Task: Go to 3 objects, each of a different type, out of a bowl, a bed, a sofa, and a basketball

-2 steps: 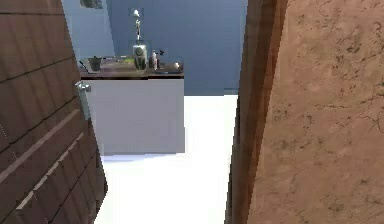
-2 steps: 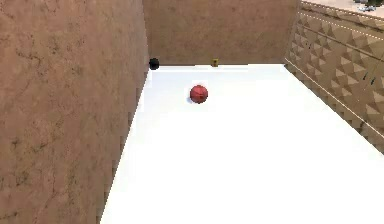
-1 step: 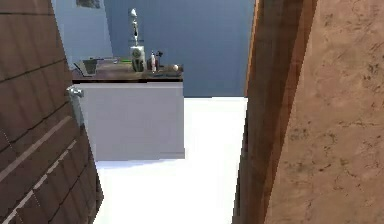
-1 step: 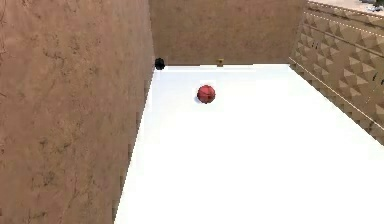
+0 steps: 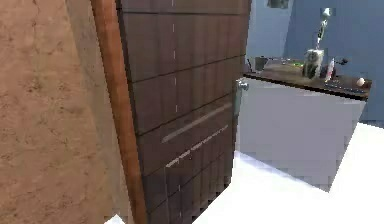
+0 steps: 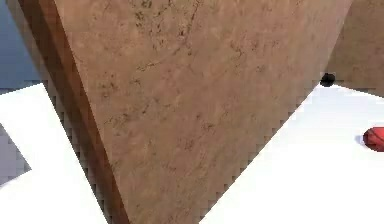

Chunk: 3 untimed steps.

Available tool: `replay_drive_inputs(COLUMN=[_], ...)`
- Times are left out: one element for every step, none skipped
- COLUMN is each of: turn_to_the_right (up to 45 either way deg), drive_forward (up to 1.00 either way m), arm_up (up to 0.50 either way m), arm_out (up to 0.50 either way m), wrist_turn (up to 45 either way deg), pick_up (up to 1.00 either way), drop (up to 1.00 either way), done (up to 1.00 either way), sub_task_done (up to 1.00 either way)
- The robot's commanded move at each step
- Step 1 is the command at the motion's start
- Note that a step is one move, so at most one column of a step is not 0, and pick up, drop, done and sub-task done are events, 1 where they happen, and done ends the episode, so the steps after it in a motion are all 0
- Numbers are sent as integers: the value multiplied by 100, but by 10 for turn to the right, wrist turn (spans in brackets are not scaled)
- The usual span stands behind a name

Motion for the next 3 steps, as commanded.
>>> replay_drive_inputs(turn_to_the_right=[-450,-450,-360], drive_forward=[0,0,0], arm_up=[0,0,0], arm_out=[0,0,0], wrist_turn=[0,0,0], pick_up=[0,0,0], drop=[0,0,0], done=[0,0,0], sub_task_done=[0,0,0])
